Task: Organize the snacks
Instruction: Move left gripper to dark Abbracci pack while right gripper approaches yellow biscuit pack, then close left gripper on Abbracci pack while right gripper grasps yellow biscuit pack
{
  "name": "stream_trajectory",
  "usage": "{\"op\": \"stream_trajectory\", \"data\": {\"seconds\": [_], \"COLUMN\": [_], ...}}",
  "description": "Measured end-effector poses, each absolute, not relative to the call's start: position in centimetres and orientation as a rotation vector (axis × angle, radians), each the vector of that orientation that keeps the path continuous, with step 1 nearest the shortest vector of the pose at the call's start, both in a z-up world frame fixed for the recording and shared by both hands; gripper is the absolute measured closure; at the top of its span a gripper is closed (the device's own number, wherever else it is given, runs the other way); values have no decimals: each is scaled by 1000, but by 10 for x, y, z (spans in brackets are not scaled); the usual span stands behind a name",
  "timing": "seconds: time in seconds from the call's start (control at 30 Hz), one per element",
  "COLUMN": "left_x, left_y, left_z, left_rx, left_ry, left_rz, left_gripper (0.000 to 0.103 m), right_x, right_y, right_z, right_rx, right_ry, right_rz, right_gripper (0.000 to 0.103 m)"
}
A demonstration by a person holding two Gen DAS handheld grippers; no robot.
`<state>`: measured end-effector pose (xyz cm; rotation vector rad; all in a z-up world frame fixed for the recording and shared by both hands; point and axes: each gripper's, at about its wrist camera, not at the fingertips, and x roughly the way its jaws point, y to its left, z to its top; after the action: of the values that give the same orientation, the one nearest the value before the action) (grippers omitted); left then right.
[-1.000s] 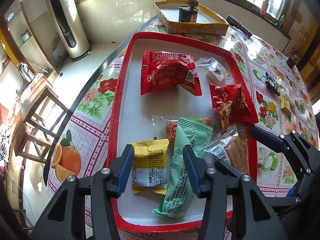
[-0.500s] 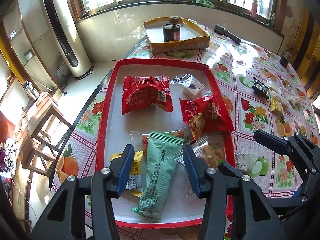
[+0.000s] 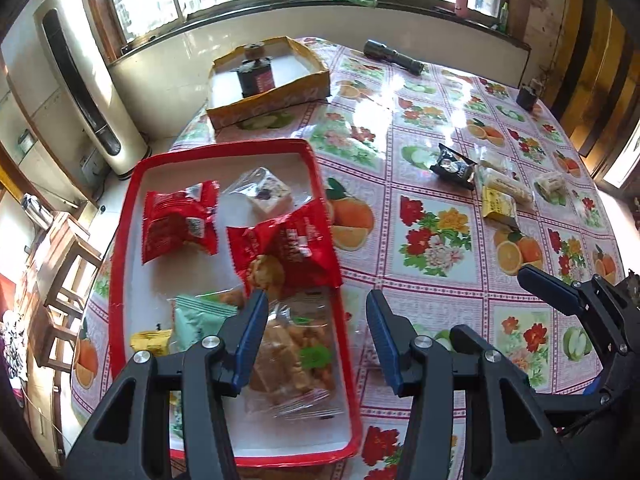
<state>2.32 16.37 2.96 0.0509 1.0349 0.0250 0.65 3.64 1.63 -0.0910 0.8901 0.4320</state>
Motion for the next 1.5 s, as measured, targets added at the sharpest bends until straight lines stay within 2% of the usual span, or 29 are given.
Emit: {"op": "stream_trajectory", "data": {"seconds": [0.4, 0.77, 0.93, 1.13, 1.17, 1.43, 1.5], "left_x": [74, 81, 80, 80, 79, 88, 96], "left_y": [85, 89, 99, 105, 105, 95, 88], "left_z": [3, 7, 5, 8, 9, 3, 3], "left_rx": [65, -2, -40, -69, -68, -57, -35], "left_ry": [1114, 1134, 1150, 1148, 1147, 1165, 1157], "left_rz": [-2, 39, 63, 78, 80, 65, 60], "left_gripper": [52, 52, 52, 52, 52, 52, 52], "right_x": [66, 135, 156, 161, 161, 154, 147], "right_y": [-119, -80, -71, -60, -59, -71, -77], "right_z": [-18, -41, -55, -62, -64, -62, -62], "right_rx": [23, -117, -115, -250, -281, -241, -237], "right_ry": [973, 951, 1008, 1031, 1031, 1045, 1055], "right_rz": [165, 408, 491, 558, 545, 492, 456], "right_gripper": [30, 26, 25, 17, 18, 41, 42]}}
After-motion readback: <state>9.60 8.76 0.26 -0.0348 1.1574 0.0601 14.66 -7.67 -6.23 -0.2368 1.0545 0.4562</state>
